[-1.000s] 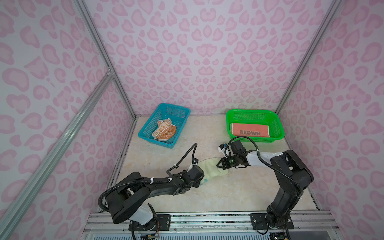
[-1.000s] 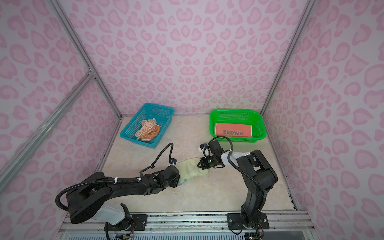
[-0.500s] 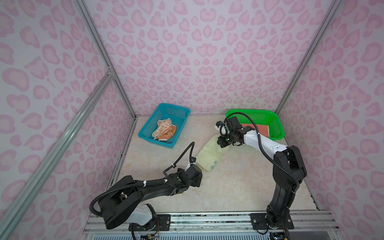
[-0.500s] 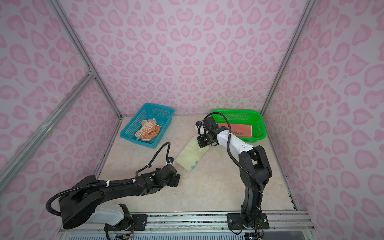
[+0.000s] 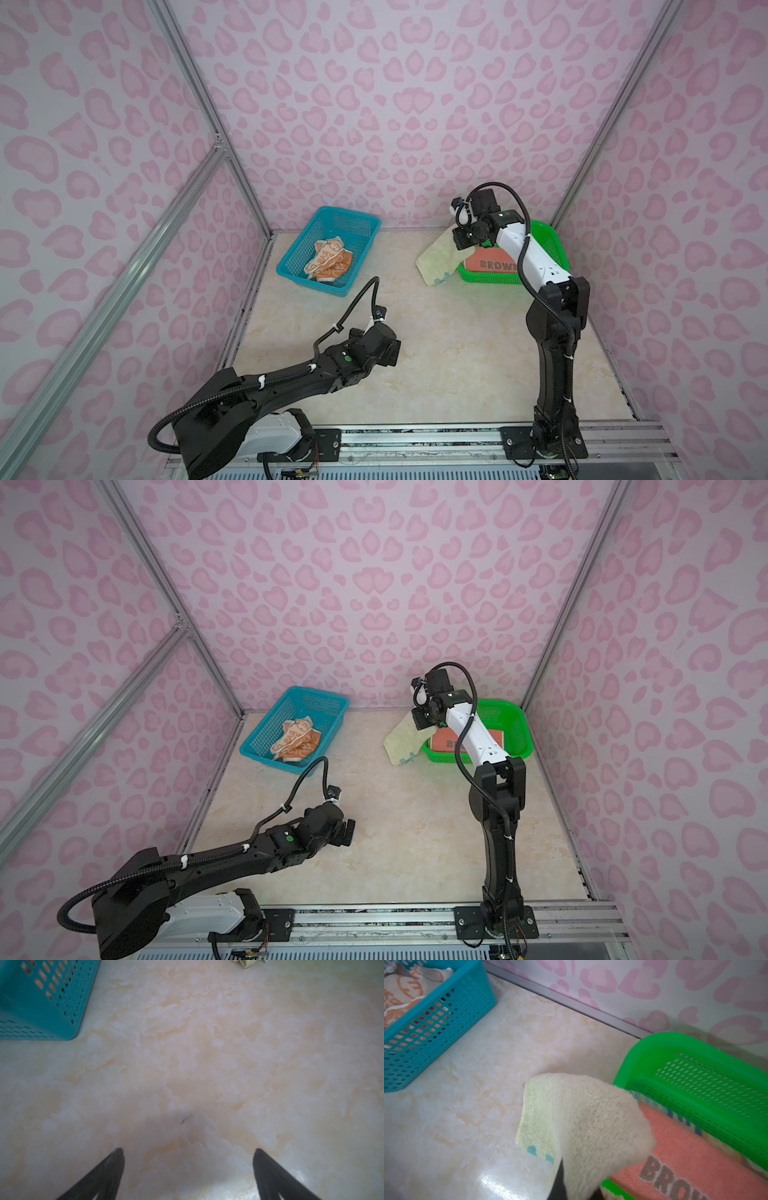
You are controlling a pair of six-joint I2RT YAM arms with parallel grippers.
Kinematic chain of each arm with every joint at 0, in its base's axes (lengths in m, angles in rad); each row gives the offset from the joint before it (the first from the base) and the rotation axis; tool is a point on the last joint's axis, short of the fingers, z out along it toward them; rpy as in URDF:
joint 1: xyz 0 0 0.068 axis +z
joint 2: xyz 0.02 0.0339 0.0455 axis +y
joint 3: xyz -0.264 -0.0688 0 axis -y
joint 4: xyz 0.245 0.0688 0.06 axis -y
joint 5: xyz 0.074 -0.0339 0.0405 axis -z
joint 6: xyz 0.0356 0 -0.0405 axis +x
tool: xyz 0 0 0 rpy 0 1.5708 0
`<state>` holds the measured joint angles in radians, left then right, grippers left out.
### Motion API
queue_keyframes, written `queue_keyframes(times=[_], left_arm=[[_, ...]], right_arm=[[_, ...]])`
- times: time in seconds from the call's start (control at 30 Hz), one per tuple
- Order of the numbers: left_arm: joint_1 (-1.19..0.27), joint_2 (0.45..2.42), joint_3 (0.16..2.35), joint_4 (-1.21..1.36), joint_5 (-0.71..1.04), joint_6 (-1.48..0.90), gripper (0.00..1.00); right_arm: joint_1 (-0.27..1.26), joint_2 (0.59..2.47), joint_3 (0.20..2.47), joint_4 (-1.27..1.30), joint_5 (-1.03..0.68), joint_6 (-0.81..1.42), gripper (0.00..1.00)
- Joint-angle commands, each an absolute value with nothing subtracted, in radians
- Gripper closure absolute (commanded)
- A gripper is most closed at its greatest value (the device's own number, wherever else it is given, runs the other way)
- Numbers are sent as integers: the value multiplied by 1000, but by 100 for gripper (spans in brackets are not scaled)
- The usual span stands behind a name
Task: Fold and stack the towels
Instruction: 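Carry the folded whale towel into the green basket with the right gripper, then open the right gripper and withdraw both arms from the baskets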
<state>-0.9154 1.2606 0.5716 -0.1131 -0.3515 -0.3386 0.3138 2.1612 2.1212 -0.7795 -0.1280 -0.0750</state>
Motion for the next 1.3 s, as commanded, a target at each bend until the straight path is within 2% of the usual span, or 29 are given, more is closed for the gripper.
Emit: queue_keyframes(times=[0.0, 0.17, 0.53, 0.87, 0.93, 0.97, 1.2, 1.23, 1.27], left_arm=[[-911, 1253, 578, -127, -368, -338, 2], [-908, 1262, 586, -130, -366, -333, 1], [-905, 1320, 633, -132, -335, -310, 1], [-905, 1357, 672, -143, -318, -293, 1], [-905, 1364, 681, -144, -313, -293, 1], [-905, 1366, 684, -144, -312, -292, 1], [-899, 1386, 705, -146, -321, -303, 2], [-898, 1389, 707, -146, -324, -305, 2], [-897, 1392, 709, -145, -326, -305, 2]], right_arm=[[276, 2169, 2132, -827, -109, -100, 100], [195, 2146, 2094, -811, -92, -108, 100], [3, 2047, 1821, -607, -126, -77, 100], [-115, 2060, 1742, -535, -145, -71, 100], [-118, 2077, 1749, -546, -133, -65, 75], [-117, 2083, 1750, -548, -122, -60, 65], [-118, 2048, 1701, -496, -77, -33, 31], [-118, 2038, 1699, -495, -71, -31, 23], [-117, 2031, 1696, -494, -57, -26, 10]])
